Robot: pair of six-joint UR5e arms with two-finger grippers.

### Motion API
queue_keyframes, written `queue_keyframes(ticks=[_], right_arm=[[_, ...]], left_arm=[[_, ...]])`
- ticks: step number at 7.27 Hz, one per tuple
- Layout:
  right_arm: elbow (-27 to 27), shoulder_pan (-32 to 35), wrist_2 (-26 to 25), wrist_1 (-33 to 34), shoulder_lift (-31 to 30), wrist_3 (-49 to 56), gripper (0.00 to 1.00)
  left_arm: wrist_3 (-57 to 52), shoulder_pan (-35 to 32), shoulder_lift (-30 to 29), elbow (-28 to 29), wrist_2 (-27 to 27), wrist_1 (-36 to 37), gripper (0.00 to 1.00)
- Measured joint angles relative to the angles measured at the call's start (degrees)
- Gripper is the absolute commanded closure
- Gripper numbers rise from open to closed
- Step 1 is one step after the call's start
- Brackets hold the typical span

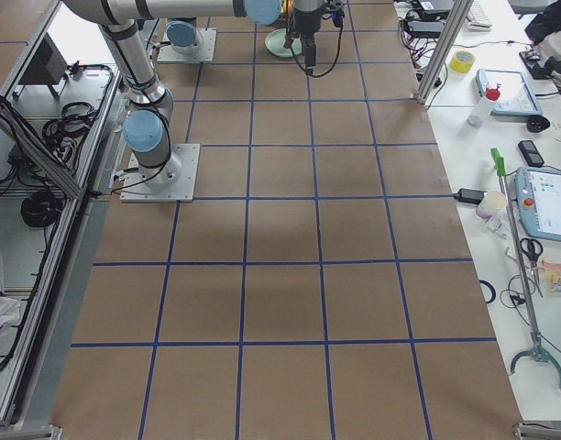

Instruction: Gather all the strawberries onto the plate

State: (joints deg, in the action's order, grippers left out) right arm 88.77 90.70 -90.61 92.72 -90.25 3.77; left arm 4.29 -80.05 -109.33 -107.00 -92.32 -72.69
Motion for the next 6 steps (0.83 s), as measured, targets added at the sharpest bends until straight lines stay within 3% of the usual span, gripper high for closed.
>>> queue_keyframes(ticks=[3,6], right_arm=[[0.0,0.0,0.0,0.0,0.07,0.01,0.0],[0.0,0.0,0.05,0.0,-0.01,-0.01,0.0]], left_arm=[[-0.73,-0.29,1.44,2.65,-0.1,-0.32,0.0],[-1.22,-2.48,6.4,13.81,-0.37,-7.79,0.0]])
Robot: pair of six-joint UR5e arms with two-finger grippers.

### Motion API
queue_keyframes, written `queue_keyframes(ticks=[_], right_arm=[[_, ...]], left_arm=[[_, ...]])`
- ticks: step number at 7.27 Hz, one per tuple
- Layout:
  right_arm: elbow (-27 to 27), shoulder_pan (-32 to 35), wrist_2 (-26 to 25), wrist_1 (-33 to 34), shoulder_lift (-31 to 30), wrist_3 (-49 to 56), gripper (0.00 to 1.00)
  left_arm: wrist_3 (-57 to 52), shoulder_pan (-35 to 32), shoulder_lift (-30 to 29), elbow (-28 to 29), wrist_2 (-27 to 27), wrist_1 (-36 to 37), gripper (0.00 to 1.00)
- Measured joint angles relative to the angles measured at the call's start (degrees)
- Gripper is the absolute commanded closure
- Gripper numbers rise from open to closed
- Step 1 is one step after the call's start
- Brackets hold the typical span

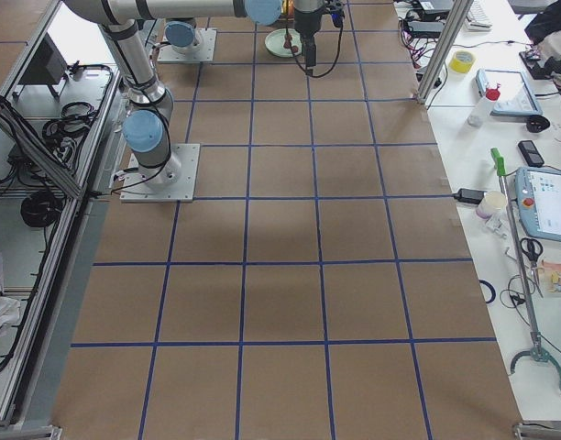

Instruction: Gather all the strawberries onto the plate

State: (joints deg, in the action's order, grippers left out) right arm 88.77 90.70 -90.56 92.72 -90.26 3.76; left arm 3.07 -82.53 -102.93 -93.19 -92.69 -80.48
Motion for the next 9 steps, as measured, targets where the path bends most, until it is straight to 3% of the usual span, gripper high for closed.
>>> queue_keyframes(ticks=[3,6,9], right_arm=[[0.0,0.0,-0.01,0.0,-0.01,-0.01,0.0],[0.0,0.0,-0.05,0.0,-0.01,-0.01,0.0],[0.0,0.0,-0.06,0.0,0.0,-0.02,0.0]], left_arm=[[-0.05,-2.4,7.08,9.06,1.51,-11.26,0.0],[-0.63,-4.1,12.53,8.2,4.1,-14.04,0.0],[-1.28,-5.68,14.35,5.6,1.93,-13.56,0.0]])
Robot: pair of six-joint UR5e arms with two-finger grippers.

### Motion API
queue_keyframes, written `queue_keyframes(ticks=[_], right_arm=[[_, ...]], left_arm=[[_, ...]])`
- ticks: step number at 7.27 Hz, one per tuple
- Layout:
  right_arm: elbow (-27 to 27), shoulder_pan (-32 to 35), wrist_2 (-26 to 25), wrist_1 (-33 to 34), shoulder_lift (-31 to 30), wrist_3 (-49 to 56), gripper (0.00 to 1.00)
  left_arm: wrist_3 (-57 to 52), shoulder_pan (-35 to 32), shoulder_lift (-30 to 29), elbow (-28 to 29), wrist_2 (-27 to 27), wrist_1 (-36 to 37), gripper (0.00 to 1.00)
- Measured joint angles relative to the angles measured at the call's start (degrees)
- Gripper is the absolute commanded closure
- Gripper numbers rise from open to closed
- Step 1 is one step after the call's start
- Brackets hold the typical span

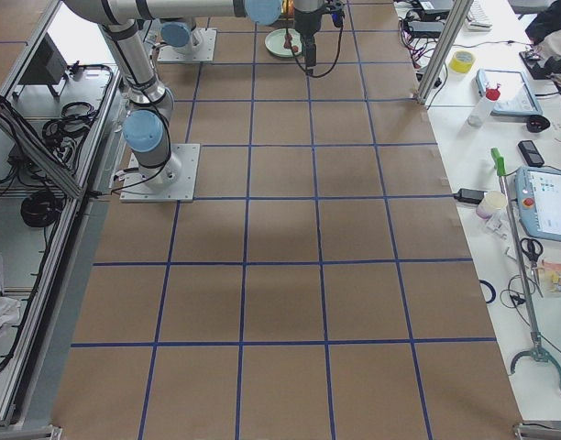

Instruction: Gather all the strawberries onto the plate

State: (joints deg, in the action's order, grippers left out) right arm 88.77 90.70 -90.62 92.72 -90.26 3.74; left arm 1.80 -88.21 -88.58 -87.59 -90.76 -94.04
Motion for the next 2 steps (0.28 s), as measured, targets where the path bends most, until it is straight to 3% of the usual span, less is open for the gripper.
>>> queue_keyframes(ticks=[2], right_arm=[[0.0,0.0,-0.01,0.0,0.0,0.03,0.0]], left_arm=[[0.04,-0.17,0.13,-0.34,-0.96,0.1,0.0]])
